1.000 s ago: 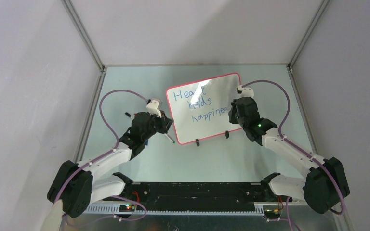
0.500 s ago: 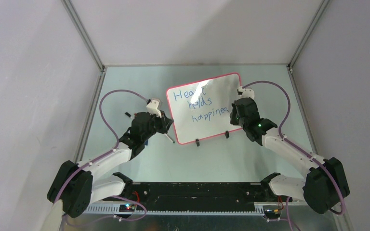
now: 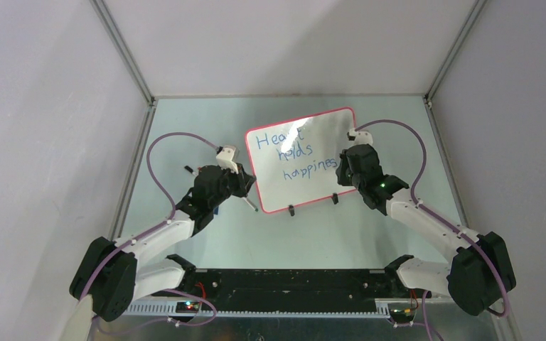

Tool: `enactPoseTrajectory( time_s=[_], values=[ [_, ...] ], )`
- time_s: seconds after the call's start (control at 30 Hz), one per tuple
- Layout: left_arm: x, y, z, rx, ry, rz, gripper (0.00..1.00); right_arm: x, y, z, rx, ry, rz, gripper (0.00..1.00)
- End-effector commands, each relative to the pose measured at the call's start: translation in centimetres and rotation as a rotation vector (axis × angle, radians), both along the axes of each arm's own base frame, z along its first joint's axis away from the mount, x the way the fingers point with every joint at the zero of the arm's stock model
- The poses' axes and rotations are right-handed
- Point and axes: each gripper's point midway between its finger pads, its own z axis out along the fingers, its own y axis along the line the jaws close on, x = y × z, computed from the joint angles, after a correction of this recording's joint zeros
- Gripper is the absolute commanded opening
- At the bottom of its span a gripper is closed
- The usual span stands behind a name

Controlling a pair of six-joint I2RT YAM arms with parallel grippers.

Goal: Write a sentence on the whiteboard

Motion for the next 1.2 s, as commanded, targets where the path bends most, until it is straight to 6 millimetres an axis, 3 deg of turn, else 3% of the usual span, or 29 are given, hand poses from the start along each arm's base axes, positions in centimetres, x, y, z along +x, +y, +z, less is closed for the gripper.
enactPoseTrajectory(
  time_s=[0.0,0.4,0.6,0.83,1.17],
  values=[
    [0.3,0.1,1.3,0.003,-0.054,0.002,0.21,0.4,1.1,0.9,0.018,-0.028,0.040,0.00],
    [0.3,0.2,1.4,0.003,-0.055,0.007,0.21,-0.4,0.5,4.0,0.059,-0.113,0.043,0.00],
    [0.3,0.2,1.4,0.004,-0.055,0.007,0.21,0.0,-1.2,5.3,0.046,-0.163,-0.034,0.00],
    [0.3,0.1,1.3,0.001,-0.054,0.004,0.21,0.9,-2.6,4.4,0.040,-0.139,-0.098,0.00],
    [0.3,0.1,1.3,0.003,-0.054,0.004,0.21,1.7,-2.4,3.6,0.060,-0.117,-0.094,0.00]
  ],
)
